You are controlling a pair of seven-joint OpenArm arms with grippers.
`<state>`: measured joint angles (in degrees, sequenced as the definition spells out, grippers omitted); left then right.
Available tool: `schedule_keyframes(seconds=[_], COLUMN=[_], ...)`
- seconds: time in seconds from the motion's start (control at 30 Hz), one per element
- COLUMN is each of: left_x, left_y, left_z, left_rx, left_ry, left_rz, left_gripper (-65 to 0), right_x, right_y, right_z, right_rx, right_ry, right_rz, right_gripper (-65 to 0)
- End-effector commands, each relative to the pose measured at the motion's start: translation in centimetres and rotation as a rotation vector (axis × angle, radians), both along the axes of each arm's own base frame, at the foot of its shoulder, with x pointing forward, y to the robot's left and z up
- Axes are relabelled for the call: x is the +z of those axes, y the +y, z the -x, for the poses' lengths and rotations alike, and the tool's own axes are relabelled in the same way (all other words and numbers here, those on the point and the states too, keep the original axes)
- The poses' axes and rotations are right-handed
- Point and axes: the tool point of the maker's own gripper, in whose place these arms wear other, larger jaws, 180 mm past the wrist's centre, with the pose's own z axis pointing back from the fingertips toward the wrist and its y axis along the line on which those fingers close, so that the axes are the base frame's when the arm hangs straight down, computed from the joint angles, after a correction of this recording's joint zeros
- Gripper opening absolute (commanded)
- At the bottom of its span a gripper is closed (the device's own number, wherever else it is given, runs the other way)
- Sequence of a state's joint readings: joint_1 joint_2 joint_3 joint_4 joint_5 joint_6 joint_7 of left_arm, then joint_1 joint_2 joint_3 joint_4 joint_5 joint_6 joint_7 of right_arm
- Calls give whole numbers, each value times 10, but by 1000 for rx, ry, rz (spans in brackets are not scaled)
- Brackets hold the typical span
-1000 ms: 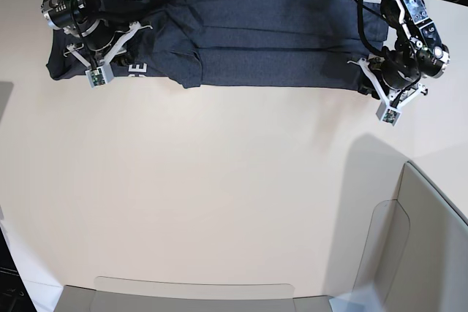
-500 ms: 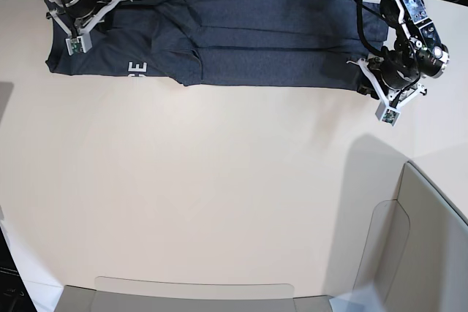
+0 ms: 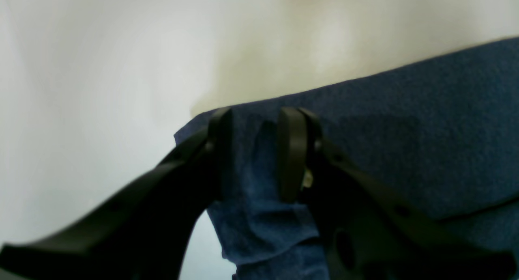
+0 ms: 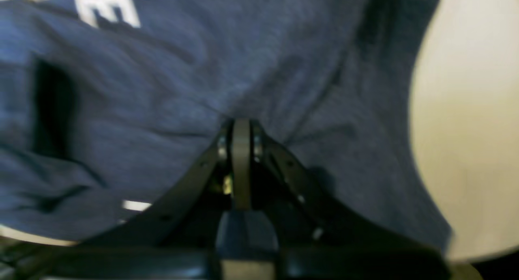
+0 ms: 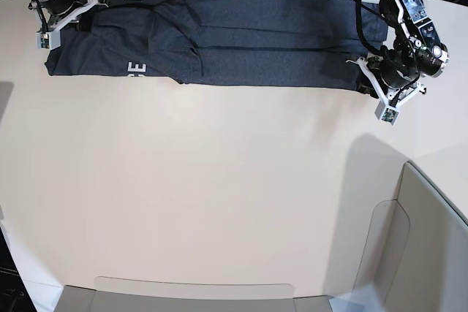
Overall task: Layout the t-shirt on the table in an organized manner, then fold the t-shirt properly
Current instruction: 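Grasp both ends of the folded strip with the grippers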
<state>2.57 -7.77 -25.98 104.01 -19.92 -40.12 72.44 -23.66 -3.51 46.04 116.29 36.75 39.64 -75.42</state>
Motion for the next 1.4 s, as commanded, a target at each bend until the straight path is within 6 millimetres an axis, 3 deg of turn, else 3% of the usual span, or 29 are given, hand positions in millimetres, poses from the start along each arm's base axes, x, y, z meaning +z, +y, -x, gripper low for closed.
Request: schedule_keyframes(seconds=[0.0, 0.2, 0.4, 0.47, 0.7, 0.87, 1.07, 1.2, 1.37], left_x=[13, 29, 45, 46, 50, 21, -21, -31, -37], left_y=[6, 23, 66, 84, 115, 112, 93, 79, 66], left_z=[-7, -8, 1, 12, 35, 56, 86, 100, 105], left_rx=[3, 26, 180, 252, 411, 411, 421, 400, 364], left_ry=[-42, -77, -121, -98, -190, -126, -18, 24, 59], left_rz=[-19, -63, -76, -69, 164, 297, 461, 514, 532], left_gripper=[-464, -451, -348, -320, -313, -313, -313, -313, -313], right_x=[7, 24, 34, 36, 38, 42, 44, 45, 43], right_y=[3, 22, 28, 28, 28, 24, 19, 18, 13], right_z=[-3, -18, -30, -33, -39, -43, -46, -50, -51], right_rx=[15, 49, 60, 61, 63, 74, 81, 79, 70], right_ry=[-26, -134, -193, -204, -219, -228, -233, -239, -222], right_rz=[-16, -127, -165, -163, -161, -144, -128, -118, -86], right_gripper=[-650, -650, -650, -650, -650, -650, -650, -650, -650])
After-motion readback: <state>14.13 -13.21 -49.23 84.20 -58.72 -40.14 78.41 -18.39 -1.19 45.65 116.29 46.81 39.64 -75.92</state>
